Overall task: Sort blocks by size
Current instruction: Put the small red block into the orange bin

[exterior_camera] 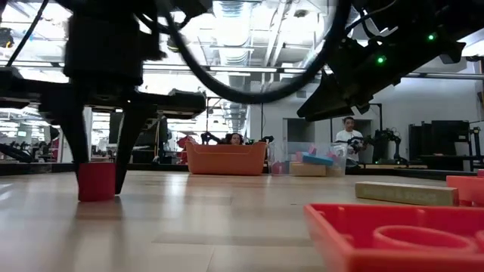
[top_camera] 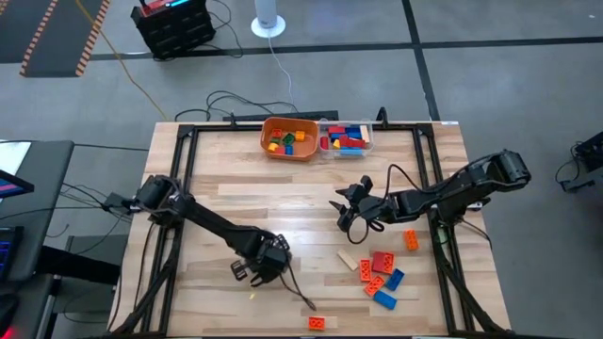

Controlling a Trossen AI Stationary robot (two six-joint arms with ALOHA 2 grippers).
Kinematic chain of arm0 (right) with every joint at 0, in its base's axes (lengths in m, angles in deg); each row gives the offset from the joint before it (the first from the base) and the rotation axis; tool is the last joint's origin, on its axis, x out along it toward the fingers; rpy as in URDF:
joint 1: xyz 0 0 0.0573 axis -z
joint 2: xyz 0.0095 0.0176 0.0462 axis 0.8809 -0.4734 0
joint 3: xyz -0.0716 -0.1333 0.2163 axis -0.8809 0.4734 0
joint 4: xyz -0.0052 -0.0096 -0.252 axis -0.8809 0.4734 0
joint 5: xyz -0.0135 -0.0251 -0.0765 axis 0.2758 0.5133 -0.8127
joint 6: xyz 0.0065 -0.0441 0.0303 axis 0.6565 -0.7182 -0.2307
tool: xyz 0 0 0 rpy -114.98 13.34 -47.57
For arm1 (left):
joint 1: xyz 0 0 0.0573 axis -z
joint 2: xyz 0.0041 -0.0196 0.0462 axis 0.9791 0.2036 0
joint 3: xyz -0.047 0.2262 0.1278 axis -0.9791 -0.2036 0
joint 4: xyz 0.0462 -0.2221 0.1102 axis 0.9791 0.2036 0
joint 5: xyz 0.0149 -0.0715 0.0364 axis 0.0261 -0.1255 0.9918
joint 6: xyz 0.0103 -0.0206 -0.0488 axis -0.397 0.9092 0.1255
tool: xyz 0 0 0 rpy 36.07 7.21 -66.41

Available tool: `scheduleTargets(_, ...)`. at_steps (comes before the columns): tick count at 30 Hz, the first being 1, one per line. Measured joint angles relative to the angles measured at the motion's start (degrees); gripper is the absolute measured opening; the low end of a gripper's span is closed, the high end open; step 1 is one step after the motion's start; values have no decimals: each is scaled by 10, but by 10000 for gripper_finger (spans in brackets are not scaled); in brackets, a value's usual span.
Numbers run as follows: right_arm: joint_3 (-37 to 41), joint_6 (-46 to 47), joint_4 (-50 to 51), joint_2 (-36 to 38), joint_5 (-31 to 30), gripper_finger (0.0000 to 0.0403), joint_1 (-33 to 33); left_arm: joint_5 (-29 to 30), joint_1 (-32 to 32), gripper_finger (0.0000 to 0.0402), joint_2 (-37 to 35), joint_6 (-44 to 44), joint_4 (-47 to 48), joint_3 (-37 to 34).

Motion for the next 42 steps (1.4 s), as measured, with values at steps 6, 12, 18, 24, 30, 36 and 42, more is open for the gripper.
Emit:
scheduleTargets(6, 0, -1, 0, 0, 0, 224, 3, -44, -47, 76, 0, 26, 12, 0)
scheduleTargets(12, 0, -3, 9, 0, 0, 224, 3, -45, -132, 85, -1, 0, 25, 0)
scheduleTargets(18, 0, -5, 25, 0, -38, 224, -8, -33, -256, 80, -7, -18, 32, -1)
scheduleTargets(24, 0, 8, 89, 0, -72, 224, -11, -28, -379, 82, -45, -46, -1, -1)
scheduleTargets(30, 0, 11, 100, 0, -73, 224, 0, -30, -467, 83, -77, -27, -46, 33)
scheduleTargets(36, 0, 11, 94, 0, -73, 224, 2, -35, -526, 83, -70, 38, -108, 83)
scheduleTargets(42, 0, 11, 81, 0, -66, 224, -3, 20, -572, 88, -33, 98, -139, 90)
